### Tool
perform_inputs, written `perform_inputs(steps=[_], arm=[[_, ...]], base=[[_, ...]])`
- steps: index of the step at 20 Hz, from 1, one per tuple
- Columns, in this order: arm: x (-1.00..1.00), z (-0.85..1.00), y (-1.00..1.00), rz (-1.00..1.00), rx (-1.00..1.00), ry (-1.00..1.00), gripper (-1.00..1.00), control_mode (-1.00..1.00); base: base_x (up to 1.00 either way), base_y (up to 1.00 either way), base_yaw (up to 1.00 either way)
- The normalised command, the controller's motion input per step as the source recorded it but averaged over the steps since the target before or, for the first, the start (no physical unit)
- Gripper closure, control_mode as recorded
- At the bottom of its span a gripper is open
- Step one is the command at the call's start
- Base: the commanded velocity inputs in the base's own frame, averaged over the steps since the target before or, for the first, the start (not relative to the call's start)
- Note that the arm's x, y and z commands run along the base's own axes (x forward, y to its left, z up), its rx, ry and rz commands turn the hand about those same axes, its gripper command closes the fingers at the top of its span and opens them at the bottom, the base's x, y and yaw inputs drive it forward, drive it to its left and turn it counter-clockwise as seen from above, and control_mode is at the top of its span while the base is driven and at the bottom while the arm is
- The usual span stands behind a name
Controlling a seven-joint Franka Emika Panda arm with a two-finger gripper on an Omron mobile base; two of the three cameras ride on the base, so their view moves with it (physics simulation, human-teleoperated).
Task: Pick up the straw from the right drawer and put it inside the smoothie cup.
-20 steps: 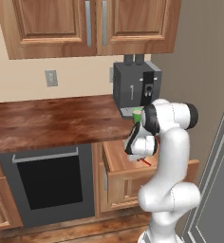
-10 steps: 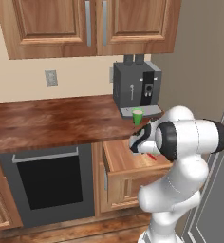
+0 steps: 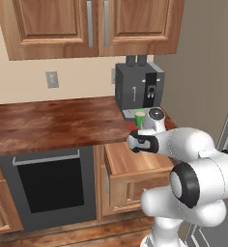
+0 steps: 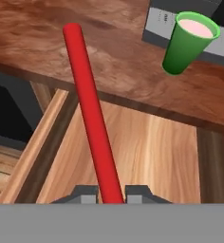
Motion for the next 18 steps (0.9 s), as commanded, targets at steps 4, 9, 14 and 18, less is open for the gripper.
perform_inputs(steps=[4,9,14,18], arm=[[0.03,1.00,0.42,0.00,-0.02,-0.13,1.00,-1.00],[0.19,0.75,0.18,0.00,0.01,-0.06,1.00,-1.00],[0.34,0.32,0.00,-0.01,0.12,-0.03,1.00,-1.00],[0.34,0.10,-0.02,-0.01,0.18,-0.05,1.00,-1.00]], base=[[0.00,0.00,0.00],[0.00,0.00,0.00],[0.00,0.00,0.00],[0.00,0.00,0.00]])
